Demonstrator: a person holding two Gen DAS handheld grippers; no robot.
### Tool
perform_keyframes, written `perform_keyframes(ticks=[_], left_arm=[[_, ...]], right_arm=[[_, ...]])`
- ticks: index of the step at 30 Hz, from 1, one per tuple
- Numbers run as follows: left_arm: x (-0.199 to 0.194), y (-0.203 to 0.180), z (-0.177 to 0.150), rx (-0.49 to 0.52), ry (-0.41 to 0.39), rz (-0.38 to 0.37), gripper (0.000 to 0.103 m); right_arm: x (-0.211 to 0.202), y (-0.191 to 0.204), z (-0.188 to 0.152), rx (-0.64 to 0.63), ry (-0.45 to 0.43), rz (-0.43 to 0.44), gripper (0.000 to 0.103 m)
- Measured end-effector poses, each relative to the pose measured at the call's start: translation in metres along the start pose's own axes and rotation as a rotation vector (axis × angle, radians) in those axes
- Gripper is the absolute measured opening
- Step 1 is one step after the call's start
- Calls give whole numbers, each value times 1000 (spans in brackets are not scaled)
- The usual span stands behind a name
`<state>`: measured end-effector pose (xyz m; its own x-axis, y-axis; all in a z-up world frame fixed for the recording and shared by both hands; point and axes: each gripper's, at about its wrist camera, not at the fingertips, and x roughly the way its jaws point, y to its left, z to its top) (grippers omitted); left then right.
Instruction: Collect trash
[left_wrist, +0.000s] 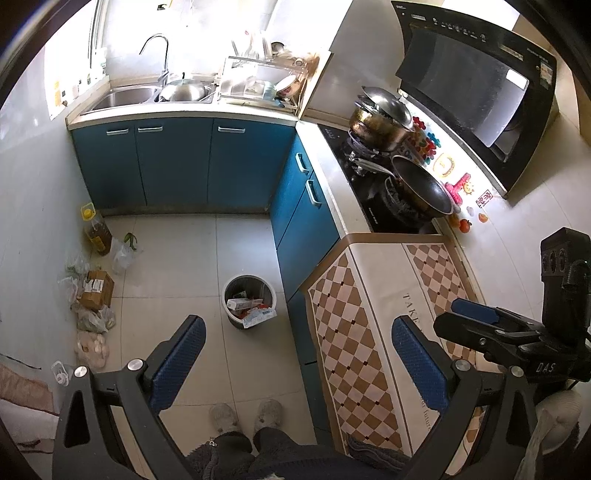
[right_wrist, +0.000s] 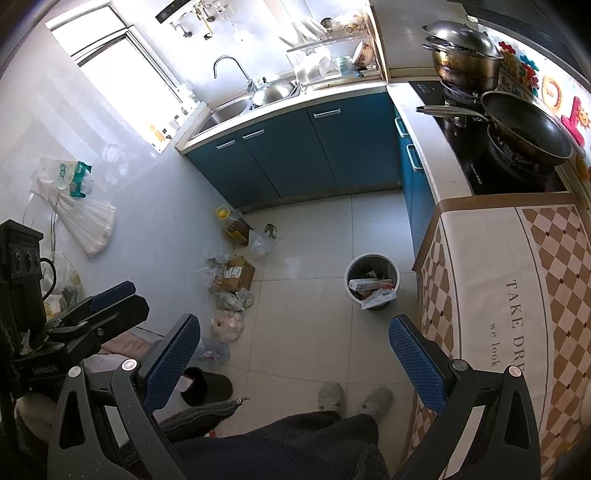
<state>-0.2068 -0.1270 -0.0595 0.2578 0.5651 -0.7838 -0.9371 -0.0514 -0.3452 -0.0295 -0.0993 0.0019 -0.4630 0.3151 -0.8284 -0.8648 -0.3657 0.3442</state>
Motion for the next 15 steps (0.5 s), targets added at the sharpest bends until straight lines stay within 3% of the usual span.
perform_keyframes(ticks=[15], left_arm=[[-1,-3,8,-4,-12,-1,103]], right_arm=[[-1,0,1,-3,-2,2,103]])
